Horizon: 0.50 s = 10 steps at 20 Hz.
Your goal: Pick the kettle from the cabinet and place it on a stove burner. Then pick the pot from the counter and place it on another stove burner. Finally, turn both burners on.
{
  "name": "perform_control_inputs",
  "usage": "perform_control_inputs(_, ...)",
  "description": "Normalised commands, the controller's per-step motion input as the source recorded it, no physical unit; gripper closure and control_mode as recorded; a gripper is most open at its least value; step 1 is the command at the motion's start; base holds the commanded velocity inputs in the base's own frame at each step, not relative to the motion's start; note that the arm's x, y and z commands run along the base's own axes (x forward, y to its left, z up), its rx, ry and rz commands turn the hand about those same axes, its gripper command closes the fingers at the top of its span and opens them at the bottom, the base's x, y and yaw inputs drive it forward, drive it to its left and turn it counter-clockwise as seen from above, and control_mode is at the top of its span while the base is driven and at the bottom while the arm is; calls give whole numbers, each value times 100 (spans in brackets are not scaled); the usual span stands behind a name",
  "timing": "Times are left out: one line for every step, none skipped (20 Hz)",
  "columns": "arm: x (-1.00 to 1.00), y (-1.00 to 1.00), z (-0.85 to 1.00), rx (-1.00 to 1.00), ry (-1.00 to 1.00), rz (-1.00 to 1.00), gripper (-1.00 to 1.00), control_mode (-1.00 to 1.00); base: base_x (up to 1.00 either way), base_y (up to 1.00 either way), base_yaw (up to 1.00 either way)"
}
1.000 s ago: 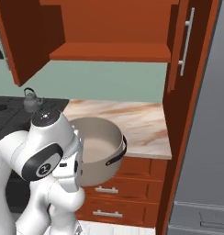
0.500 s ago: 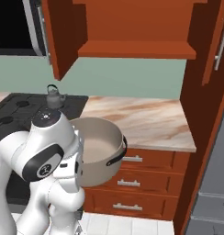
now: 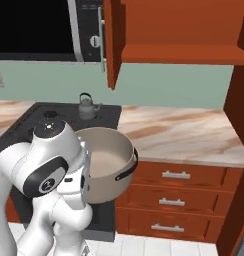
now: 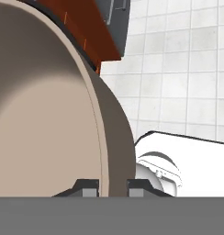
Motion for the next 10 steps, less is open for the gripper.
perform_control_inputs(0,0,0,0,0,0,100,100,-21,63,0)
perform_control_inputs(0,0,0,0,0,0,100,100,-19,65,0)
perform_control_inputs(0,0,0,0,0,0,100,100,-18,64,0)
perform_control_inputs(0,0,0,0,0,0,100,100,-15,65,0)
perform_control_inputs(0,0,0,0,0,0,100,100,-10,64,0)
perform_control_inputs(0,0,0,0,0,0,100,100,-7,66,0)
perform_control_inputs(0,0,0,0,0,0,100,100,-5,65,0)
perform_control_inputs(0,0,0,0,0,0,100,100,-3,65,0)
perform_control_inputs(0,0,0,0,0,0,100,100,0,66,0)
perform_control_inputs(0,0,0,0,0,0,100,100,0,68,0)
